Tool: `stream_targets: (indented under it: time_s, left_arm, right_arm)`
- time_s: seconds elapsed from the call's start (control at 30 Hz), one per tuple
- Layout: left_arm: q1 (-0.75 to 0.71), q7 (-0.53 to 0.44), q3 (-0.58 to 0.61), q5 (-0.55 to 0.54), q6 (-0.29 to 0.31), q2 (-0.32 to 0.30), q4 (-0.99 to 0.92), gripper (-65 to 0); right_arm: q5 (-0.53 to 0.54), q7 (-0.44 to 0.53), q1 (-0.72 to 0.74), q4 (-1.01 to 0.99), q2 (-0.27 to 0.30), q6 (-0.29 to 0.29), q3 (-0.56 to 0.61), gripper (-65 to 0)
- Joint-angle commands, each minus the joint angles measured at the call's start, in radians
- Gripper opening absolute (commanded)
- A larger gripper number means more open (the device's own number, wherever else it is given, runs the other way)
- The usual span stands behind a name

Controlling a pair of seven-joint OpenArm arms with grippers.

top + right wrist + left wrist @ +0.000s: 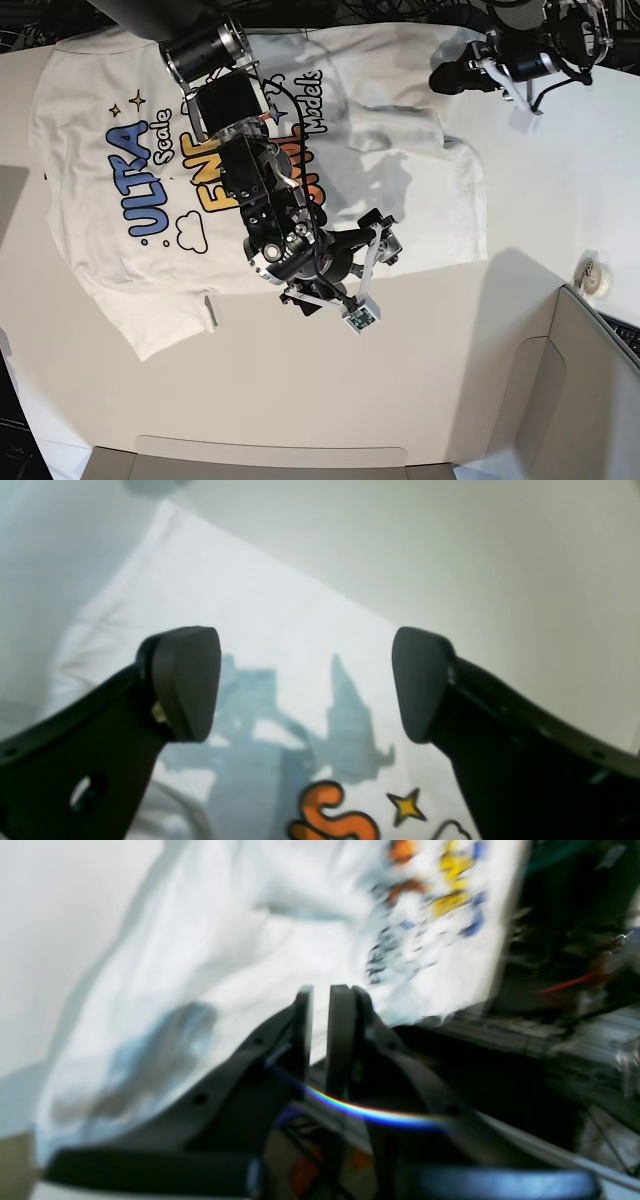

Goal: Layout the t-shirt on the table in an organized manner, then fold the t-shirt properly
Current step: 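Release the t-shirt and sweep the right gripper across the printed front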

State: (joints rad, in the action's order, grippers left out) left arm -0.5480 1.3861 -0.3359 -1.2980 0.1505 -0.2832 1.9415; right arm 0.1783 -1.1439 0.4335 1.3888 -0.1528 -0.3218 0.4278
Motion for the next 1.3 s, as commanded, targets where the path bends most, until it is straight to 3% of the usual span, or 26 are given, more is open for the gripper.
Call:
stream_targets:
  time_s: [0.0, 0.1, 0.23, 0.37, 0.6, 0.7, 0.9, 1.07, 1.17, 1.27]
  left_arm:
    - [-0.004, -0.027, 0.036, 0.016, 0.004, -0.009, 0.016, -59.9]
    - [-0.007, -0.098, 0.148, 0.126, 0.004, -0.040, 0.016, -63.9]
    - [-0.010, -0.161, 0.260, 0.226, 0.004, -0.073, 0.016, -64.6]
    - [-0.010, -0.162, 0.289, 0.258, 0.002, -0.067, 0.016, -64.6]
    - [-0.047, -0.169, 0.278, 0.258, 0.001, -0.072, 0.028, -64.6]
    - [-0.053, -0.170, 0.288, 0.314, 0.001, -0.073, 0.091, -64.6]
    - [-0.053, -0.170, 0.294, 0.470, 0.001, -0.069, 0.118, -64.6]
    - [-0.053, -0.193, 0.404, 0.533, -0.001, -0.072, 0.118, -64.6]
    - [-0.053, -0.196, 0.499, 0.581, -0.071, -0.072, 0.118, -64.6]
    - [-0.048, -0.221, 0.596, 0.628, -0.162, -0.072, 0.117, -64.6]
  right_arm:
    - [0.002, 0.026, 0.035, -0.024, -0.004, 0.002, 0.021, -12.9]
    - [0.002, 0.061, 0.055, -0.098, -0.004, 0.002, 0.093, -20.7]
    - [0.002, 0.094, 0.061, -0.125, -0.004, 0.002, 0.177, -45.1]
    - [0.002, 0.094, 0.061, -0.090, -0.004, 0.002, 0.193, -56.2]
    - [0.005, 0.094, 0.070, -0.096, -0.004, -0.004, 0.202, -56.9]
    - [0.007, 0.104, 0.109, -0.151, -0.004, -0.017, 0.283, -56.9]
    - [0.007, 0.210, 0.155, -0.297, -0.004, -0.023, 0.378, -56.9]
    - [0.007, 0.331, 0.172, -0.338, -0.004, -0.027, 0.474, -57.0]
    - [0.007, 0.396, 0.169, -0.342, -0.004, -0.079, 0.530, -57.0]
    - [0.007, 0.439, 0.161, -0.368, -0.004, -0.090, 0.578, -57.1]
